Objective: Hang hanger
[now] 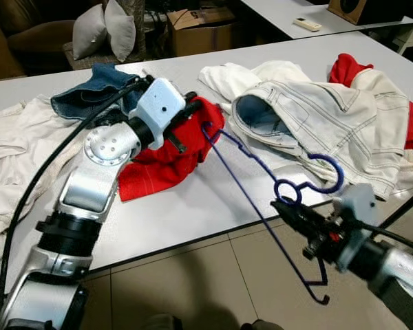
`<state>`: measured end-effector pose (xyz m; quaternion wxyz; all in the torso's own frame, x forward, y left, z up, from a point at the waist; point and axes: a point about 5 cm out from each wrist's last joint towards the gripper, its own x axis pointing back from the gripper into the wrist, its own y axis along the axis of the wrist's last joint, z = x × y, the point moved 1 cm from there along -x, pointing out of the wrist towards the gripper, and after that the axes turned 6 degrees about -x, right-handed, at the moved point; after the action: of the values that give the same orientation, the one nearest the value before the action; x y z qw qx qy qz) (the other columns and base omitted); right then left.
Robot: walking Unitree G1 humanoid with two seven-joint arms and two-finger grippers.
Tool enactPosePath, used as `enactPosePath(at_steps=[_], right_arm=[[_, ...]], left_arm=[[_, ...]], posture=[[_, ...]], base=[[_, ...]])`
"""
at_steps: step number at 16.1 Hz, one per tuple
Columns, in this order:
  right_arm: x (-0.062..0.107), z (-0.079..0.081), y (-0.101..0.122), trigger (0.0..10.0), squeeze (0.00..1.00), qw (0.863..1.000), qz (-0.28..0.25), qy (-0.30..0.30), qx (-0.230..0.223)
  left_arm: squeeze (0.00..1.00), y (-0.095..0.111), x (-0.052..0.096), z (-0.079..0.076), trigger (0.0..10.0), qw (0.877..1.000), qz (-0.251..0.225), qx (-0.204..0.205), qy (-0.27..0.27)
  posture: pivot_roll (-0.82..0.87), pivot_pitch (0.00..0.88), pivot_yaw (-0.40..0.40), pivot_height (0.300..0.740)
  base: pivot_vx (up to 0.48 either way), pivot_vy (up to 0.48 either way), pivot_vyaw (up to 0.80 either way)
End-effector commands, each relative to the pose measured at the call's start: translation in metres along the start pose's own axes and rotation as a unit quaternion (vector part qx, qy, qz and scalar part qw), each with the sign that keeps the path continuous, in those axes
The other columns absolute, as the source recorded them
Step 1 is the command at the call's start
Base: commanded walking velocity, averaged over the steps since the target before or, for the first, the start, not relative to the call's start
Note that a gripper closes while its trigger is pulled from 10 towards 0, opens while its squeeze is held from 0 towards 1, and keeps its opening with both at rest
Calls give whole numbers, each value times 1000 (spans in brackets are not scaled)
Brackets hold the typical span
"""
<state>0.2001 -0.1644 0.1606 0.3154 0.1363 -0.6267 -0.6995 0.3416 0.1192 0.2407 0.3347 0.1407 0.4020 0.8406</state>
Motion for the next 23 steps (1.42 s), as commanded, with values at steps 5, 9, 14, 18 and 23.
enactPosePath(at_steps=[5, 9, 14, 18, 23], right_arm=[[-22, -49, 18, 10000, 0, 990, -21, -130, 43], [-17, -55, 73, 10000, 0, 978, -159, -123, 62], [-16, -34, 50, 10000, 0, 989, -126, -62, 48], [-3, -41, 39, 10000, 0, 990, -105, -88, 39], [5, -41, 34, 10000, 0, 990, -96, -101, 31]], left_arm=[[0, 47, 4, 52, 0, 995, -80, -5, 50], [0, 68, 16, 85, 0, 988, -124, 6, 88], [0, 35, 27, 47, 0, 996, -73, -11, -60], [0, -25, 62, -39, 0, 952, 87, 0, -294], [725, -47, 97, -93, 10000, 917, 151, 35, -368]], posture=[[-32, 22, 53, 740], [-25, 6, 43, 740], [-28, 0, 55, 740], [-25, 18, 55, 740], [-16, 39, 42, 740]], base=[[0, 0, 0], [0, 0, 0], [0, 0, 0], [0, 0, 0], [0, 0, 0]])
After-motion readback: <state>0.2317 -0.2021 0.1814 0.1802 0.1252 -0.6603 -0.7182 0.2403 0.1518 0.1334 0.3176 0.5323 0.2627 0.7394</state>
